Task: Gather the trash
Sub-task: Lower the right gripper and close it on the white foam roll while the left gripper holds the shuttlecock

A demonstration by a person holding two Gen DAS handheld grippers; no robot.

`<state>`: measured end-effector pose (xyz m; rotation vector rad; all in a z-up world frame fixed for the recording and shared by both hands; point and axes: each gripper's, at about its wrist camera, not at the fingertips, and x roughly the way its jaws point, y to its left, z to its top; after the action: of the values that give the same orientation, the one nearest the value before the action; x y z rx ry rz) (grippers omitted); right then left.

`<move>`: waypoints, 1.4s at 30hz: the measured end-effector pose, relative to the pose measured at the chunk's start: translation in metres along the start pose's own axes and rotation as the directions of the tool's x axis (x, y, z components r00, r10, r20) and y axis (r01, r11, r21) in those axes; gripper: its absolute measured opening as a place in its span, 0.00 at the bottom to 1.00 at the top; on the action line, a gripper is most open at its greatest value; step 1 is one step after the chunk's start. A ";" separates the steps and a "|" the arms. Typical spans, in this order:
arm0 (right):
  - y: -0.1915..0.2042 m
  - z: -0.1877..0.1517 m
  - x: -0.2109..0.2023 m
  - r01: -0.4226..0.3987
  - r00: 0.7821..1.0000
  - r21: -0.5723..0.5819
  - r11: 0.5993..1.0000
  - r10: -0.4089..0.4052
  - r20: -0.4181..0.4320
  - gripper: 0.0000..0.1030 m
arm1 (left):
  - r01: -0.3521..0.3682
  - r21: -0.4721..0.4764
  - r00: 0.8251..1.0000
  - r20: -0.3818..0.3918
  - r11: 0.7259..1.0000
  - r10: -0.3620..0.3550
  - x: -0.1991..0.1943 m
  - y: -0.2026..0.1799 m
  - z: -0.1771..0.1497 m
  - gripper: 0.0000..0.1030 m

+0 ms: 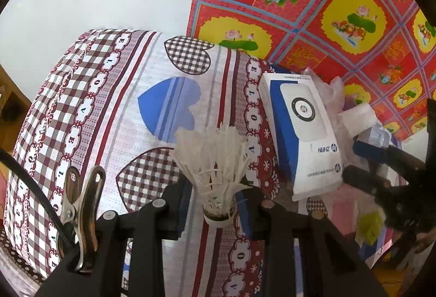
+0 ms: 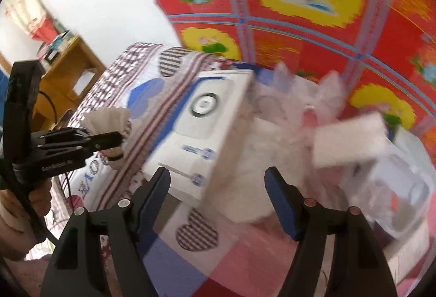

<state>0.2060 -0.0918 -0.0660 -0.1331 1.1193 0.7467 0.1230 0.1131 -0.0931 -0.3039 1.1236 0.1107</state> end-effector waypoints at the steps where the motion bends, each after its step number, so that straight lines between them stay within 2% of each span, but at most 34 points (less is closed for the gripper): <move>1: -0.005 -0.003 -0.003 0.008 1.000 0.018 1.000 -0.008 -0.001 0.71 | 0.001 0.005 1.000 -0.001 1.000 -0.001 0.000 0.000 0.000 0.31; 8: -0.046 -0.018 -0.011 0.088 0.996 0.175 0.981 -0.088 -0.008 0.71 | 0.004 0.022 1.000 -0.008 1.000 -0.004 0.001 -0.004 -0.001 0.31; 16: -0.062 -0.014 -0.005 0.134 0.990 0.270 0.954 -0.141 0.007 0.71 | 0.008 0.038 1.000 -0.017 0.999 -0.007 0.001 -0.003 -0.002 0.31; 19: -0.070 -0.006 -0.001 0.185 0.979 0.320 0.929 -0.201 0.018 0.71 | 0.005 0.043 1.000 -0.014 0.999 -0.004 0.000 -0.001 -0.001 0.31; 22: -0.078 -0.001 0.001 0.177 0.976 0.396 0.901 -0.212 0.045 0.71 | 0.001 0.043 1.000 -0.016 0.999 -0.001 -0.001 0.002 -0.001 0.31; 26: -0.091 0.001 0.006 0.168 0.971 0.506 0.846 -0.232 0.065 0.63 | 0.006 0.037 1.000 -0.012 0.999 -0.005 -0.002 0.006 -0.001 0.31; 28: -0.094 0.002 0.008 0.166 0.966 0.533 0.830 -0.245 0.080 0.56 | 0.008 0.046 1.000 -0.010 0.999 -0.007 -0.003 0.006 -0.002 0.31; 33: -0.097 0.000 0.008 0.128 0.963 0.576 0.808 -0.241 0.124 0.14 | 0.009 0.071 1.000 -0.008 0.997 -0.009 -0.004 0.004 -0.004 0.31; 35: -0.094 -0.002 0.002 0.118 0.960 0.560 0.820 -0.238 0.146 0.10 | 0.014 0.079 1.000 -0.007 0.997 -0.013 -0.007 0.004 -0.006 0.31; 42: -0.070 -0.011 -0.025 0.108 0.945 0.493 0.863 -0.243 0.219 0.09 | 0.040 0.106 0.999 -0.002 0.994 -0.040 -0.017 -0.003 -0.011 0.31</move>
<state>0.2337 -0.1613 -0.0680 0.2775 0.9774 0.2938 0.1068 0.1079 -0.0812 -0.2320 1.1186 0.0155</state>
